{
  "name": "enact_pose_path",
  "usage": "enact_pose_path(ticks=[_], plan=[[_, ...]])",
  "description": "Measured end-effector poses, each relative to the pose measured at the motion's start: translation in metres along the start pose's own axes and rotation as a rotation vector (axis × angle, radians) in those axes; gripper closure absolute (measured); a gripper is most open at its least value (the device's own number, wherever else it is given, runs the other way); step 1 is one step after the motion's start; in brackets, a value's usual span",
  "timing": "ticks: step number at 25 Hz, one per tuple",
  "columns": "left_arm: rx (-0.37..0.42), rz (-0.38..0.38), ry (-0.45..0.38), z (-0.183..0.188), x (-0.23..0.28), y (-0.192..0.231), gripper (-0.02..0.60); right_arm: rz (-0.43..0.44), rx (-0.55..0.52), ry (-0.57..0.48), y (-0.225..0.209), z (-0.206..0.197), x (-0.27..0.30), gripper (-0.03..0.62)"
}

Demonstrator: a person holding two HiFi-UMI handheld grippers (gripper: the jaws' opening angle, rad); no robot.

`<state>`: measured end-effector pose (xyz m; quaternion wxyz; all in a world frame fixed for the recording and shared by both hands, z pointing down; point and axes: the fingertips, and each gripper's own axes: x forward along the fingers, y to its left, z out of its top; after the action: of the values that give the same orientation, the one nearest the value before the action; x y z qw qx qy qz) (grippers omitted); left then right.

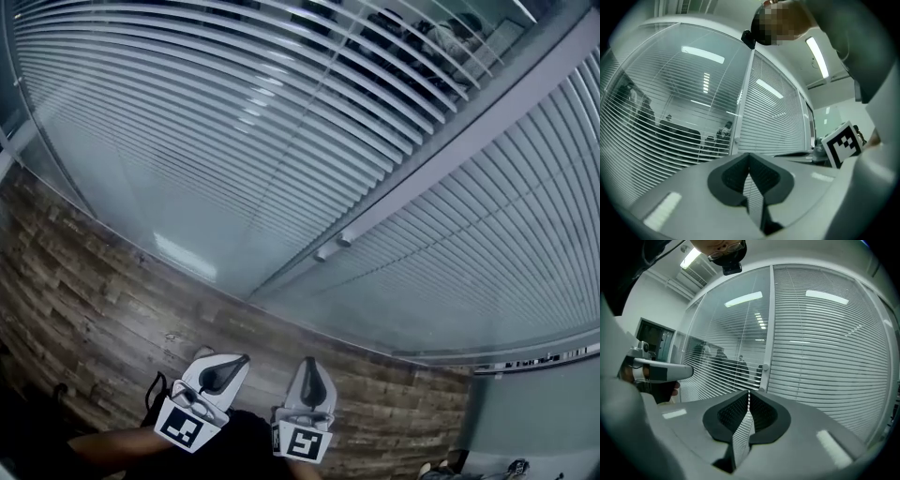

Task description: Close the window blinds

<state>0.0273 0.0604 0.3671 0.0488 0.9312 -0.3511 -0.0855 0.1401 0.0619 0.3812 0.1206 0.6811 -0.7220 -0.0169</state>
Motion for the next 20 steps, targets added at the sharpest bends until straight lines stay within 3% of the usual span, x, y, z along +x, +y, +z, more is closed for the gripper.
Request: enact_pose_path(ticks=[9,13,17,20], plan=[[-0.051,-0.039,0.010,-0.005,0.029,0.019,0.583,-0.004,-0.004,0.031,-0.002,-0.002,0.025,0.592],[-0.046,-0.006,0.027,-0.008,0.039,0.029,0.583,0.035,0.009,0.021,-0.006,-0.003,0.037,0.592],[-0.006,0.049,-0.003,-0.004,0.044,0.045,0.583,0.082,-0.007,-0.038,-0.006,0.010,0.053,0.592],[-0.025,0.087,-0.022,0.000,0.050,0.048,0.583,0.107,0.016,-0.078,-0.013,0.029,0.066,0.592]])
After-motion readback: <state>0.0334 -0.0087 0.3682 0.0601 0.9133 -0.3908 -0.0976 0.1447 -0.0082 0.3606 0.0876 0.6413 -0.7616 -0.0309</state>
